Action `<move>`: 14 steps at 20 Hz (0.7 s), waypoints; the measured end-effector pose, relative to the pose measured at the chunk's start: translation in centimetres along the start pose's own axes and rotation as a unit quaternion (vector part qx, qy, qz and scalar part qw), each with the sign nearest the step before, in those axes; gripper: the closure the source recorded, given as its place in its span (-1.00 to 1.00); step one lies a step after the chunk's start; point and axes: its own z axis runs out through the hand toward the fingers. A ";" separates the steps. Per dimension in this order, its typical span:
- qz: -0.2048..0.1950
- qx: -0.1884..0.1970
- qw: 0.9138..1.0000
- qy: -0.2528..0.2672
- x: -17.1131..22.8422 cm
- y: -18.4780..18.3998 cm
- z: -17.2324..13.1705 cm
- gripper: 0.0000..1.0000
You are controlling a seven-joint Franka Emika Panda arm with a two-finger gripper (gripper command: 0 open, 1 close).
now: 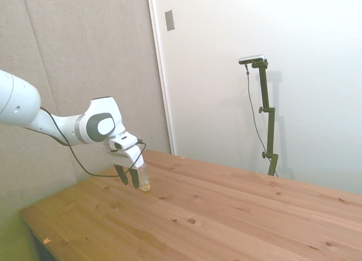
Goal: Knock down the sanitizer
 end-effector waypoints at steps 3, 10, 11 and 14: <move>0.001 -0.001 1.000 0.000 -0.2 -0.7 0.3 1.00; 0.002 -0.004 1.000 0.001 0.4 -2.6 1.5 1.00; 0.002 -0.004 1.000 0.000 0.5 -2.9 1.7 1.00; 0.001 -0.002 1.000 -0.003 0.5 -4.0 2.3 1.00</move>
